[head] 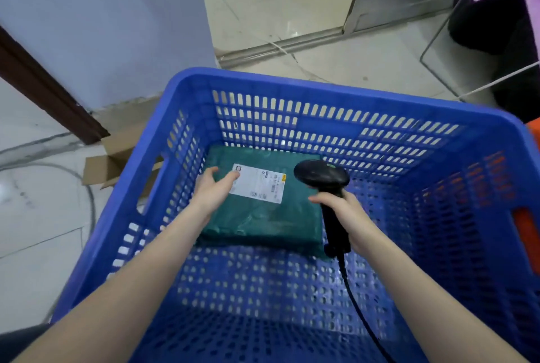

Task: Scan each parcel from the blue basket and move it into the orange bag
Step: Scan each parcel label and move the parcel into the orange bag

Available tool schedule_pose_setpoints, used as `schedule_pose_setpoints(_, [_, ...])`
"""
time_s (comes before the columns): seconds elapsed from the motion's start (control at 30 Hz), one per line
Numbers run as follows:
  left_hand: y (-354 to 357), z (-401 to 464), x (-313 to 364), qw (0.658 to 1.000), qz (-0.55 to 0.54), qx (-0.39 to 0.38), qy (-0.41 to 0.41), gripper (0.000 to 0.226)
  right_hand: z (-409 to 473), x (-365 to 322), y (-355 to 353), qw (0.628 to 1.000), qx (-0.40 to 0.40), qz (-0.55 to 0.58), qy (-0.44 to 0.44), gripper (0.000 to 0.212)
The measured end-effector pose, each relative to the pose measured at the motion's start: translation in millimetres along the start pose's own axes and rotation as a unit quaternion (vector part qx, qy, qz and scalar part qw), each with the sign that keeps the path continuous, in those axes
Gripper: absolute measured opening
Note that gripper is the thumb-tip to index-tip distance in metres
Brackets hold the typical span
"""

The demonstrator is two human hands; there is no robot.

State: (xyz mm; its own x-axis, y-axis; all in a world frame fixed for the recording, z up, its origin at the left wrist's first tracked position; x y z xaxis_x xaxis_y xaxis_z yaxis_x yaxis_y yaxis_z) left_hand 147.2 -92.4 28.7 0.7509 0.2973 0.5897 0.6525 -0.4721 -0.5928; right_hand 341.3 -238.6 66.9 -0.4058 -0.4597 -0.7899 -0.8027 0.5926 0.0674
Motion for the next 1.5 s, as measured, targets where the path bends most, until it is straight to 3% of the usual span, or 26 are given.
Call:
schedule_pose_setpoints(0.13, [3.9,29.3,-27.9,0.998,0.046,0.027,-0.044,0.080,16.7,23.3,0.4,0.999,0.027,0.007,0.036,0.014])
schedule_pose_setpoints(0.3, [16.1,48.6,-54.1,0.995,0.060,-0.007,-0.080,0.092,37.8,40.2,-3.3,0.994,0.042,0.061,0.077,0.015])
schedule_pose_setpoints(0.47, [8.4,49.7,-54.7,0.981,0.177,0.027,-0.081,0.092,51.3,50.5,-8.9,0.994,0.042,0.075,0.066,0.030])
schedule_pose_setpoints(0.53, [10.9,42.2,-52.7,0.974,0.211,-0.023,-0.083,0.093,54.7,51.1,-19.6,0.994,0.064,0.072,0.056,0.030])
schedule_pose_setpoints(0.6, [19.7,27.8,-51.5,0.967,0.202,-0.129,-0.088,0.090,55.8,48.2,-36.0,0.993,0.084,0.063,0.051,0.028])
schedule_pose_setpoints(0.67, [24.6,10.3,-46.0,0.920,0.224,-0.295,-0.125,0.093,54.1,41.5,-52.5,0.993,0.100,0.043,0.049,0.025])
schedule_pose_setpoints(0.73, [27.1,3.3,-37.2,0.869,0.288,-0.379,-0.134,0.103,50.8,33.6,-65.7,0.992,0.108,0.046,0.040,0.020])
schedule_pose_setpoints(0.77, [29.5,4.8,-30.3,0.868,0.337,-0.349,-0.106,0.099,48.5,29.4,-70.0,0.992,0.109,0.050,0.030,0.018])
schedule_pose_setpoints(0.87, [39.4,14.7,-2.5,0.876,0.474,-0.039,0.080,0.065,42.6,26.4,-73.3,0.990,0.135,0.049,-0.003,0.016])
schedule_pose_setpoints(0.9, [44.6,15.2,5.3,0.869,0.473,0.017,0.145,0.061,40.2,26.9,-72.7,0.988,0.147,0.046,-0.014,0.016])
schedule_pose_setpoints(0.93, [51.0,15.9,10.1,0.862,0.470,0.011,0.191,0.068,38.9,28.1,-71.2,0.987,0.152,0.043,-0.021,0.014])
schedule_pose_setpoints(1.0, [64.0,17.2,12.6,0.834,0.496,-0.074,0.231,0.096,37.2,32.6,-66.6,0.990,0.137,0.043,-0.002,0.007])
schedule_pose_setpoints(1.1, [80.1,16.9,1.7,0.795,0.549,-0.140,0.216,0.121,31.2,44.0,-56.8,0.992,0.079,0.049,0.088,0.006])
schedule_pose_setpoints(1.23, [85.1,10.5,-9.0,0.749,0.619,-0.104,0.214,0.128,17.5,60.2,-52.3,0.982,0.020,0.007,0.189,0.005])
schedule_pose_setpoints(1.37, [84.3,2.7,-5.8,0.737,0.643,-0.110,0.178,0.133,11.9,66.1,-62.8,0.963,0.021,-0.137,0.231,0.026])
schedule_pose_setpoints(1.5, [89.5,-5.3,-5.8,0.750,0.628,-0.151,0.142,0.129,13.0,65.1,-61.1,0.979,0.071,-0.052,0.182,0.029])
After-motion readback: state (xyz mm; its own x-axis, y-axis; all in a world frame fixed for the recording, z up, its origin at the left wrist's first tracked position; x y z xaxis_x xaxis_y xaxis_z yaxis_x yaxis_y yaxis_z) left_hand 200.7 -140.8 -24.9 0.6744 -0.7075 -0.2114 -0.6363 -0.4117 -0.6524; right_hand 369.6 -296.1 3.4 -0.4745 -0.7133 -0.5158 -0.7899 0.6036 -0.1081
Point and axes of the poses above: each hand's wrist, its own z-axis towards the middle knuckle, its own y-axis out of the palm, x = y × z, the point moved 2 cm from there along z, towards the middle knuckle, and after that the axes turned 14 degrees about z, right-handed, at the moved point
